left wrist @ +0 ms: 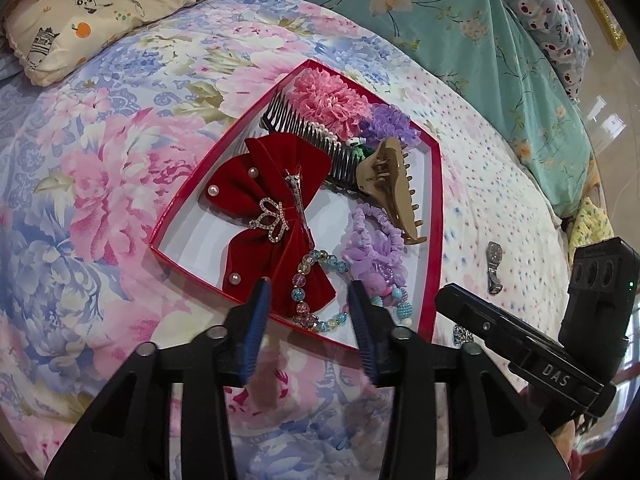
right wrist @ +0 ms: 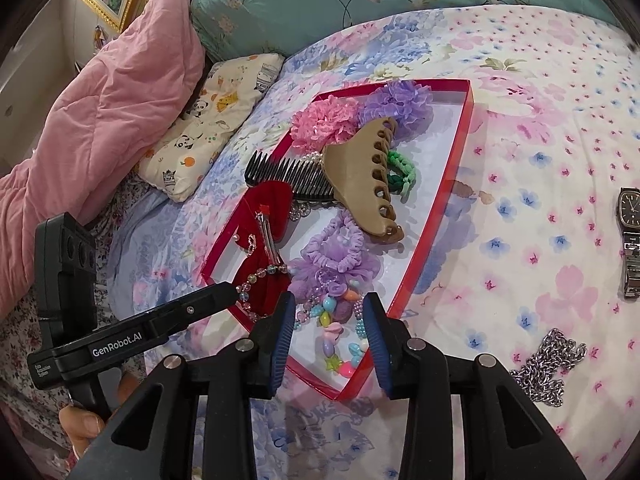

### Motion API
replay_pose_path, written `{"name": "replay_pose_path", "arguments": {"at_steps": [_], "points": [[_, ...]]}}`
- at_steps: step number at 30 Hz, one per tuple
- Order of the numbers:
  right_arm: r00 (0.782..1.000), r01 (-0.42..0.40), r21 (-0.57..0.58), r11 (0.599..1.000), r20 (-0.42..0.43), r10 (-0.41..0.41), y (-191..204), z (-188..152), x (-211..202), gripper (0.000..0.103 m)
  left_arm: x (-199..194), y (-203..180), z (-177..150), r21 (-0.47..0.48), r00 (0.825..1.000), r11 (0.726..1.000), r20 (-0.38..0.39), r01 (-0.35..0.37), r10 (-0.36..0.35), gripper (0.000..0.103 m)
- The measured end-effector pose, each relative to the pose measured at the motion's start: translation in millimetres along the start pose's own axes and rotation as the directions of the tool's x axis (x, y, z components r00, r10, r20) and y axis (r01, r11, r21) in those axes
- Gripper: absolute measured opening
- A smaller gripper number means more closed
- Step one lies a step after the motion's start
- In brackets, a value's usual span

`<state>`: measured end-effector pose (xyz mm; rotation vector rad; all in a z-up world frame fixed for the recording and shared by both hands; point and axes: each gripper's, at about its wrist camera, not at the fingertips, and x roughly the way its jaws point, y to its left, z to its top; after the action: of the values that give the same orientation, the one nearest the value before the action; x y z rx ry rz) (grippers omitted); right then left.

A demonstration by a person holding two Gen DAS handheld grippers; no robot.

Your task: Organize jewelry

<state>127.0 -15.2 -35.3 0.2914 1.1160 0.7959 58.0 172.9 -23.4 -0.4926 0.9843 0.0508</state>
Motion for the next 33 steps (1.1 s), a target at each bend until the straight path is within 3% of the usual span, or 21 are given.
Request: {"name": "replay_pose_path", "arguments": {"at_steps": [2, 3, 7, 8, 14, 19, 27, 33], "points": [[1.0, -0.006, 0.009, 1.0, 0.009, 0.006, -1, 1, -2, 0.053, -2, -1, 0, 0.002, 1.0, 1.0, 0.001, 0.004, -0.004, 0.049], [1.0, -0.021, 0.02, 1.0, 0.019, 0.02, -2, 1, -4, 0.062, -2, -1, -1, -0.001, 1.0, 1.0, -0.002, 0.012, -0.012, 0.057], [0.997, -0.053, 0.068, 0.996, 0.053, 0.049, -11, 0, -13, 0.079, -6, 2, -5, -0.023, 0.999, 0.999, 0.005, 0.033, -0.033, 0.084], [0.996, -0.064, 0.083, 0.994, 0.06, 0.059, -15, -1, -15, 0.082, -7, 3, -6, -0.034, 0.999, 0.999, 0.005, 0.041, -0.041, 0.086], [0.992, -0.1, 0.16, 0.982, 0.096, 0.085, -33, -6, -25, 0.088, -9, 9, -13, -0.091, 0.996, 0.992, 0.002, 0.086, -0.086, 0.088], [0.991, -0.095, 0.167, 0.981, 0.111, 0.077, -37, -9, -34, 0.09, -22, 8, -17, -0.086, 0.999, 0.996, 0.035, 0.024, -0.021, 0.088], [0.989, 0.056, 0.006, 0.998, 0.134, -0.056, -11, -4, -58, 0.095, -50, 2, -16, 0.001, 0.984, 0.99, 0.105, -0.144, 0.143, 0.091], [0.971, 0.193, -0.165, 0.967, 0.172, -0.165, 19, -1, -85, 0.097, -74, -10, -17, 0.101, 0.962, 0.966, 0.164, -0.238, 0.22, 0.093]]}}
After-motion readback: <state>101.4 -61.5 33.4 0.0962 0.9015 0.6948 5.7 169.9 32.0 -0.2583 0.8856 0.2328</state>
